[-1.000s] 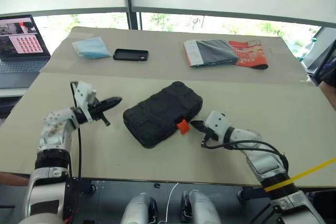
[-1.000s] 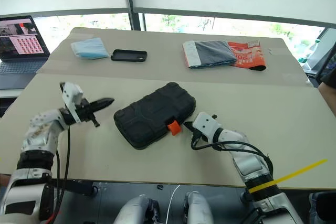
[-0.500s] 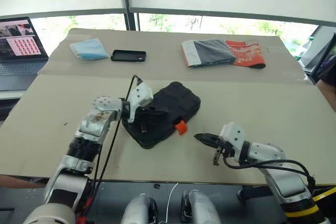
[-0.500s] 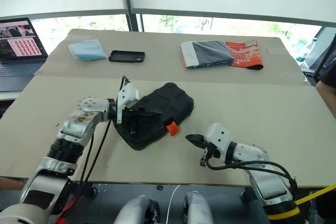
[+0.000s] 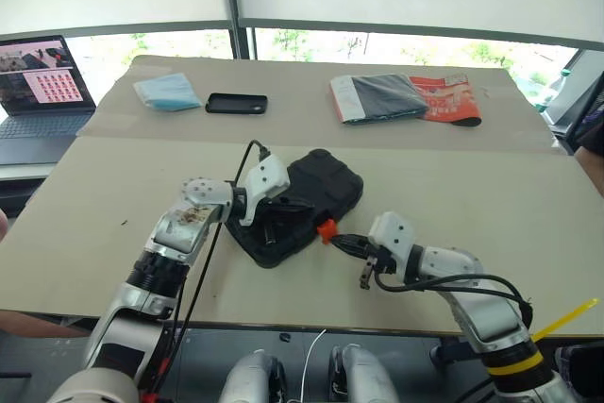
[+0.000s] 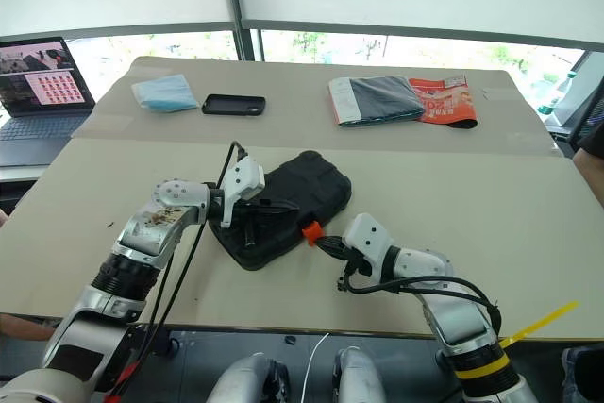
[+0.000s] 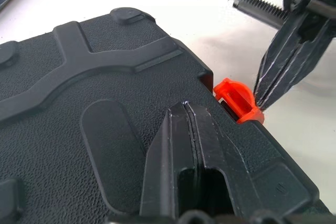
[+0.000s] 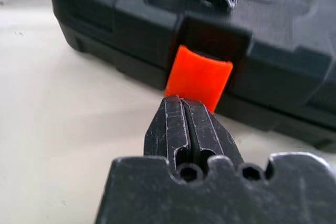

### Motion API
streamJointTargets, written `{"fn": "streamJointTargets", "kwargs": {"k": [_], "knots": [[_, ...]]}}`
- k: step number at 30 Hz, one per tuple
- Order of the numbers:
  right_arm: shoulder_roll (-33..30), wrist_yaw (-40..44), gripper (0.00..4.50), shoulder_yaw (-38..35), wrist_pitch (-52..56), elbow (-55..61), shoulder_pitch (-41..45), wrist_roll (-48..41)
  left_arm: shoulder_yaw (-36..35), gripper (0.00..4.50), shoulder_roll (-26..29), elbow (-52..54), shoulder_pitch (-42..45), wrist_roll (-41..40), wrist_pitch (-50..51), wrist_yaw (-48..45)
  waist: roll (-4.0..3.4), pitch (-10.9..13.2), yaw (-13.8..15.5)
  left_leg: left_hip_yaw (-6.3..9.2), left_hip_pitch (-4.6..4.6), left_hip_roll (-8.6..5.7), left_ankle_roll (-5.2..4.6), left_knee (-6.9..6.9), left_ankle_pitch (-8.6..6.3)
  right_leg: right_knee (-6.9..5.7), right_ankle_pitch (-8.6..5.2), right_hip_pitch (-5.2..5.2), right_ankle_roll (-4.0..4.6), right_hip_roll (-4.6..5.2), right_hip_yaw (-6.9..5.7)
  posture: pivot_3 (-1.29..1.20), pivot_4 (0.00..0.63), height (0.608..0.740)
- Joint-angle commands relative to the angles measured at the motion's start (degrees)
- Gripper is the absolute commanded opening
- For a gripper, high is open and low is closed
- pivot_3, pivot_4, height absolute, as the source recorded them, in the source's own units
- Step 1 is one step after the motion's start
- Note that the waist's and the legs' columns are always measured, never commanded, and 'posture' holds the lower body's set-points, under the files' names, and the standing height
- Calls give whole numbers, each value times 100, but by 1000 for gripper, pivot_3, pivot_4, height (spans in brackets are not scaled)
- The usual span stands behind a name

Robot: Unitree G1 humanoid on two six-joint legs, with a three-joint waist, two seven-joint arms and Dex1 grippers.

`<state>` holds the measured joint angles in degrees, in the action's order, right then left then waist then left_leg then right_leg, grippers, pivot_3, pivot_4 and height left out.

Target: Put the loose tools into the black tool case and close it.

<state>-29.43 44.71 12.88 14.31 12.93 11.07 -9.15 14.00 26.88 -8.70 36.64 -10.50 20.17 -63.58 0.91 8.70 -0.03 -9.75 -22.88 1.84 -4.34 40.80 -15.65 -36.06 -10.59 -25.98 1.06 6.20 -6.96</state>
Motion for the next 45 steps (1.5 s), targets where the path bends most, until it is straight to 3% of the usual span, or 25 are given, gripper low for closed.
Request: {"fn": "streamJointTargets", "kwargs": {"k": [1,17,27,35,45], "knots": [[103,-24,0,69,-52,-129,223,110,124,39,132,-199,-243,178,272,88,-1,-1,-15,1,0,0,1,0,0,0,0,0,0,0,0,0,150,740],[729,-51,0,19,-339,-582,745,97,56,39,394,-220,-398,234,406,100,-5,-4,-121,-1,3,10,16,-5,9,-7,1,-6,1,0,3,0,150,740],[715,52,0,-299,111,-24,719,-405,139,39,404,-317,-517,244,453,152,-7,-5,-124,1,6,20,29,-12,16,-9,1,-10,5,-4,4,0,150,740],[683,54,0,-201,210,-210,729,-357,174,39,371,-351,-539,234,460,159,-25,-39,-72,1,11,17,15,-17,5,-4,-2,-5,9,-3,2,0,150,740],[243,384,0,-516,388,258,388,-761,58,39,440,-325,-628,171,358,127,-25,-47,-68,2,10,13,7,-17,0,-1,-2,-3,10,9,4,0,150,740]]}}
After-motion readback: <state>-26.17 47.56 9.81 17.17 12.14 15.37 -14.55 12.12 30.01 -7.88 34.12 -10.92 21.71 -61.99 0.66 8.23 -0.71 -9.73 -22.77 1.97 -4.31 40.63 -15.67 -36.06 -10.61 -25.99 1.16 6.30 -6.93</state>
